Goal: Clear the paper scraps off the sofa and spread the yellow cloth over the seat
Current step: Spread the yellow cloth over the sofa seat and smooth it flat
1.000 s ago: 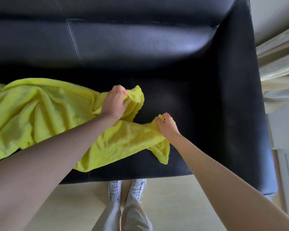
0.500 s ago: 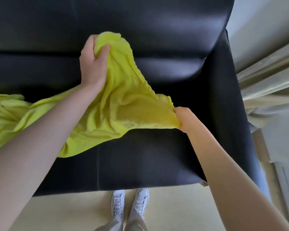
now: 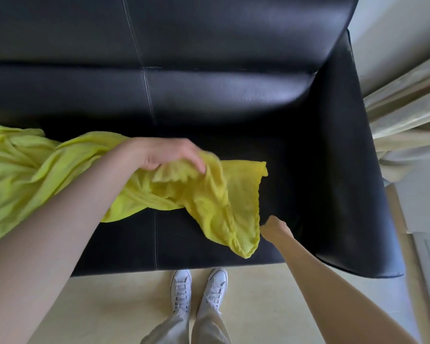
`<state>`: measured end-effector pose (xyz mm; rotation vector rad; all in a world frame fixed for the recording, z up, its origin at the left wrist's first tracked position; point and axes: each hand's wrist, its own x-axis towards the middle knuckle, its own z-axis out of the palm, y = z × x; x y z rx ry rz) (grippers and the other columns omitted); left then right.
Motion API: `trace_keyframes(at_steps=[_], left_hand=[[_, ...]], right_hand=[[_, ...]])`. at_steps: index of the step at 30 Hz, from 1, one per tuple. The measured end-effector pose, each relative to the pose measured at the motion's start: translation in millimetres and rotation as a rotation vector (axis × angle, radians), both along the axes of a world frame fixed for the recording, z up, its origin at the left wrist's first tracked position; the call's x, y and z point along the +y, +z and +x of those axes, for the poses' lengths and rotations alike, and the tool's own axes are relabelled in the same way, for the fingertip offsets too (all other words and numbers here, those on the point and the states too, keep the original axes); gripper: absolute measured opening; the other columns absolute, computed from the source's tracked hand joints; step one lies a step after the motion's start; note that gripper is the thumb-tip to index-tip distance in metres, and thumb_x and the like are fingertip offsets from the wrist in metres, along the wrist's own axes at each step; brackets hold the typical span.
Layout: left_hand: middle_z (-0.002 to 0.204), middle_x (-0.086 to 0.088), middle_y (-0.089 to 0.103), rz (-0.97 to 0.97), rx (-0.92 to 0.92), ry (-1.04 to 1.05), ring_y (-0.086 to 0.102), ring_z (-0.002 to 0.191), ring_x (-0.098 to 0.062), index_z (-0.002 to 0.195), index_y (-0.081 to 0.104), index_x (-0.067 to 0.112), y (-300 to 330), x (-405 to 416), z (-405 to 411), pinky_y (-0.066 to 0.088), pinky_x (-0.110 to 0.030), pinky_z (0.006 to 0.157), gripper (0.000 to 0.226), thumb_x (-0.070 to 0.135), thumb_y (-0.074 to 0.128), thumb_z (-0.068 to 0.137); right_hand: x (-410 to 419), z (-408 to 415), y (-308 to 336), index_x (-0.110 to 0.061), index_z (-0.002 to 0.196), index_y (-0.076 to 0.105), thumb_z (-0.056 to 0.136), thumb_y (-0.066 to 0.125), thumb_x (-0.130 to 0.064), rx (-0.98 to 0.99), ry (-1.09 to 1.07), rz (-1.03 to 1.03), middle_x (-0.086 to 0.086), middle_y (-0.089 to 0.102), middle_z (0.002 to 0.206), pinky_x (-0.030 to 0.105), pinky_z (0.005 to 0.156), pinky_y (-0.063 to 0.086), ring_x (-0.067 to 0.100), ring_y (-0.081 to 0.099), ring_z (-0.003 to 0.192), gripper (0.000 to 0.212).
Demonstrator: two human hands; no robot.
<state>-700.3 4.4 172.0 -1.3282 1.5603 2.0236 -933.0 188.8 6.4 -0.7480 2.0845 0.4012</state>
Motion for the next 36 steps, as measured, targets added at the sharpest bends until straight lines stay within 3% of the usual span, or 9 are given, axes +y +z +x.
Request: trace_keyframes(at_steps=[3,9,13,17,21,23,27,32,36], left_hand=[[0.109,-0.001,0.071,0.141,-0.206,-0.420,0.066,0.101,-0.019,0.114,0.067,0.016,-10.1,16.4,-3.6,0.051,-0.031,0.090,0.034,0.020,0.071,0.081],[0.137,0.011,0.048,-0.031,-0.291,-0.694,0.043,0.129,-0.015,0.126,0.056,0.034,-53.2,40.6,-21.9,0.032,-0.040,0.113,0.045,0.044,0.065,0.083],[0.132,0.012,0.052,0.015,-0.181,-0.723,0.046,0.125,-0.013,0.126,0.057,0.030,-61.3,60.3,-39.0,0.033,-0.035,0.110,0.041,0.045,0.059,0.088],[0.126,0.004,0.059,0.366,-0.002,-0.648,0.057,0.109,-0.012,0.133,0.053,0.018,-59.6,76.2,-51.1,0.045,-0.022,0.093,0.041,0.028,0.057,0.093],[0.135,-0.020,0.053,0.638,0.174,-0.742,0.061,0.081,-0.006,0.135,0.049,0.004,-64.6,109.3,-67.8,0.051,-0.014,0.075,0.038,0.015,0.049,0.098],[0.140,-0.020,0.048,0.681,0.169,-0.739,0.062,0.084,-0.007,0.136,0.047,0.005,-73.4,113.0,-71.6,0.051,-0.014,0.078,0.039,0.017,0.049,0.098],[0.155,-0.001,0.031,0.134,-0.076,-0.649,0.038,0.136,-0.019,0.148,0.029,0.020,-101.9,100.2,-63.5,0.032,-0.031,0.108,0.066,0.041,0.057,0.092],[0.127,-0.005,0.058,-0.467,-0.216,-0.291,0.060,0.087,-0.015,0.136,0.043,0.014,-144.0,77.1,-43.0,0.047,-0.024,0.068,0.047,0.039,0.048,0.096],[0.121,0.003,0.057,-0.596,-0.163,-0.142,0.058,0.104,-0.016,0.127,0.049,0.018,-145.8,60.9,-40.1,0.048,-0.034,0.088,0.038,0.041,0.043,0.098]], right_hand=[[-26.1,6.6,-2.2,-0.007,0.112,0.052,0.084,0.043,-0.013,-0.022,-0.023,-0.169,0.011,0.058,0.107,0.032,0.067,0.047,0.027,0.057,0.088,0.029],[-71.5,6.0,-13.1,-0.005,0.133,0.040,0.096,0.043,-0.027,-0.044,-0.132,-0.365,0.016,0.045,0.131,0.040,0.090,0.045,0.032,0.048,0.118,0.043],[-89.1,-3.9,-22.2,-0.008,0.144,0.030,0.095,0.048,-0.038,-0.068,-0.256,-0.350,0.016,0.040,0.138,0.043,0.097,0.046,0.033,0.046,0.123,0.060],[-107.3,-10.7,-38.9,-0.014,0.117,0.052,0.089,0.054,-0.052,-0.176,-0.424,-0.340,0.008,0.058,0.107,0.032,0.071,0.049,0.023,0.060,0.090,0.047],[-123.7,-11.9,-46.5,-0.006,0.101,0.058,0.084,0.058,-0.057,-0.343,-0.760,-0.342,0.007,0.065,0.094,0.038,0.092,0.048,0.022,0.062,0.089,0.054],[-132.2,-10.0,-48.0,-0.010,0.085,0.054,0.078,0.063,-0.062,-0.376,-0.839,-0.301,0.003,0.058,0.081,0.035,0.089,0.049,0.017,0.056,0.075,0.053],[-145.8,-6.9,-47.9,-0.010,0.117,0.050,0.079,0.073,-0.042,-0.290,-0.824,-0.297,0.004,0.050,0.086,0.034,0.084,0.050,0.017,0.050,0.073,0.055],[-151.2,-13.6,-43.8,-0.012,0.131,0.049,0.077,0.067,-0.021,-0.446,-0.900,-0.474,0.010,0.058,0.111,0.043,0.092,0.051,0.028,0.060,0.097,0.058],[-142.8,-9.7,-35.4,-0.015,0.105,0.064,0.070,0.072,-0.054,-0.675,-0.785,-0.322,0.008,0.066,0.097,0.044,0.089,0.052,0.028,0.065,0.088,0.053]])
